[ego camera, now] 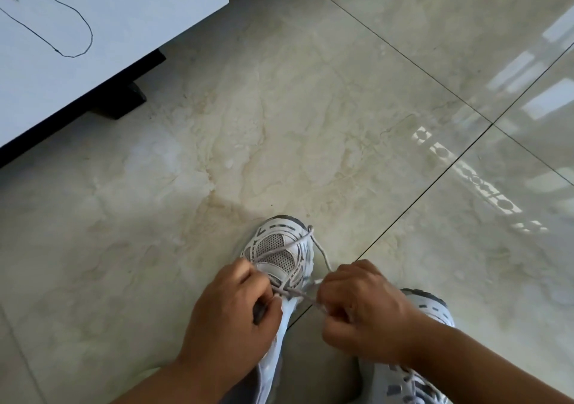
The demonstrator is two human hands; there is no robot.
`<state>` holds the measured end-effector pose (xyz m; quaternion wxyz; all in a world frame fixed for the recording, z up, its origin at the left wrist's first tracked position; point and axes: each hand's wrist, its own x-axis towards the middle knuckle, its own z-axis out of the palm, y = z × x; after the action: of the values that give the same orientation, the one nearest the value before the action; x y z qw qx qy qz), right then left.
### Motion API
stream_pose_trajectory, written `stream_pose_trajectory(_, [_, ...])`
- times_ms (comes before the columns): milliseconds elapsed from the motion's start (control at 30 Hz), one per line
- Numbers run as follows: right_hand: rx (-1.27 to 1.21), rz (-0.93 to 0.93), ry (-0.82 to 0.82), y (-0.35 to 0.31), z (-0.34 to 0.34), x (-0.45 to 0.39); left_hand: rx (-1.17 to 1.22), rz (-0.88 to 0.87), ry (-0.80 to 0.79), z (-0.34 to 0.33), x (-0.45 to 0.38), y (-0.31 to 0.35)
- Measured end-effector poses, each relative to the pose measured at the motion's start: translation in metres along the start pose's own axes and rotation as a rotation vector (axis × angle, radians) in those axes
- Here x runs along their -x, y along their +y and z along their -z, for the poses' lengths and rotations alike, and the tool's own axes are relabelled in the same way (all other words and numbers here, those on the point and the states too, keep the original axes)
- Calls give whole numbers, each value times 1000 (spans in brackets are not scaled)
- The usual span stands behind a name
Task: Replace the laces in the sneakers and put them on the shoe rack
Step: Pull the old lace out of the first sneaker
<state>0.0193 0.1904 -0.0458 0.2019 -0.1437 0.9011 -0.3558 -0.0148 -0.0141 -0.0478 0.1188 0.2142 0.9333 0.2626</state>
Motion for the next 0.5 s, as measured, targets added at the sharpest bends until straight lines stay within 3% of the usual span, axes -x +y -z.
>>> stream_pose_trajectory(100, [29,-128,93,-7,-5,-10,1,8,-10,2,1,1])
stream_pose_trajectory(267, [-47,-174,171,-21,-14,-26,-14,17,-16,-1,4,1])
stream_pose_trajectory(500, [-117,-149,78,-19,-7,-24,-43,23,14,-3,2,4])
